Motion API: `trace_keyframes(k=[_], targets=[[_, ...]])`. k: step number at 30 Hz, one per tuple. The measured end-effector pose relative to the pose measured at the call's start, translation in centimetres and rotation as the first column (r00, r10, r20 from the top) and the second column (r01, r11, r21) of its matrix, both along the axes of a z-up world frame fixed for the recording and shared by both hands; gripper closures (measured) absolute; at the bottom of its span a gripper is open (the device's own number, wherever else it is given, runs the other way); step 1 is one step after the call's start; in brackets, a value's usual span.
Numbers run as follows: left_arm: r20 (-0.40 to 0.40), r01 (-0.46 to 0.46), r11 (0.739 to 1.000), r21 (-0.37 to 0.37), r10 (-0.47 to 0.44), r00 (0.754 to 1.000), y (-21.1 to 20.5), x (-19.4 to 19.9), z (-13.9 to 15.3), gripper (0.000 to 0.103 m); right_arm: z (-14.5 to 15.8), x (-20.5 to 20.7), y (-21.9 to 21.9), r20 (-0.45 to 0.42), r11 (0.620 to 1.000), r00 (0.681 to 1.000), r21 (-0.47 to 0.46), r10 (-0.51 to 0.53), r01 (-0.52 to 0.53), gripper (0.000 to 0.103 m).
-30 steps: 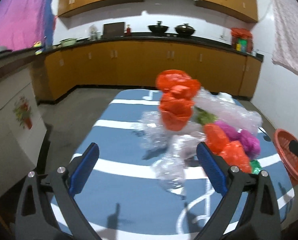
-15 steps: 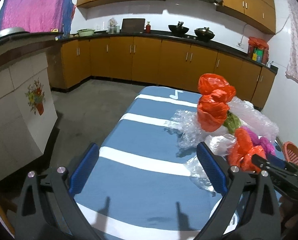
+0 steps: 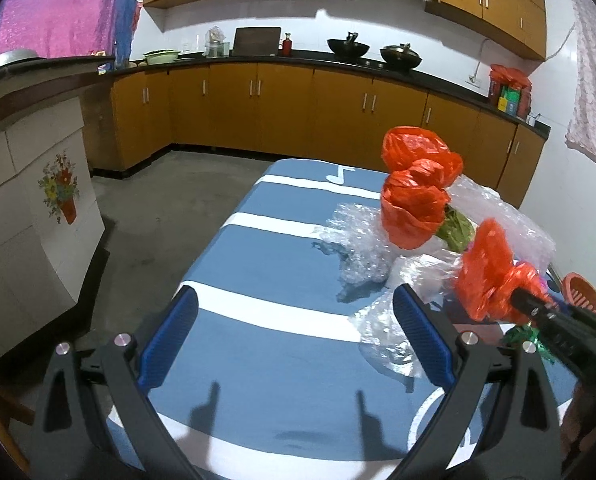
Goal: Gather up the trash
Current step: 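Grasp another red bag from the pile with the right tool, then grasp the green bag with the left tool while the right tool carries the red bag toward the basket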
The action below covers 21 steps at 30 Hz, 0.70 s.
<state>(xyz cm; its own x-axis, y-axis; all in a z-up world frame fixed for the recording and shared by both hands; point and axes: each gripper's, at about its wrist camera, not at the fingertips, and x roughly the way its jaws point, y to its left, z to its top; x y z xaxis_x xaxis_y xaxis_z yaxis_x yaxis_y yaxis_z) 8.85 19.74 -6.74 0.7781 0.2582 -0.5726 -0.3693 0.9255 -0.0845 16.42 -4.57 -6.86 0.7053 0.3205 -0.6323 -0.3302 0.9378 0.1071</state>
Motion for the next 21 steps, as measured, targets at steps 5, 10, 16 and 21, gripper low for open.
trace_keyframes(k=[5,10,16,21], targets=[[-0.005,0.030,1.000,-0.008,-0.030,1.000,-1.1,0.6,-0.2,0.007,1.7,-1.1,-2.4,0.042,0.998,0.998,0.042,-0.040,0.038,0.077],[-0.022,0.086,0.996,-0.012,-0.086,0.996,-2.5,1.5,-0.6,0.007,3.2,-2.5,-6.3,0.080,0.989,0.990,0.096,-0.120,0.112,0.077],[-0.031,0.191,0.981,-0.024,-0.192,0.981,-5.7,2.6,-1.2,0.007,3.4,-3.0,-9.9,0.095,0.973,0.971,0.104,-0.218,0.208,0.077],[-0.035,0.315,0.949,-0.030,-0.316,0.948,-9.8,3.7,-1.4,0.008,2.7,-2.9,-12.8,0.081,0.950,0.949,0.096,-0.304,0.296,0.077]])
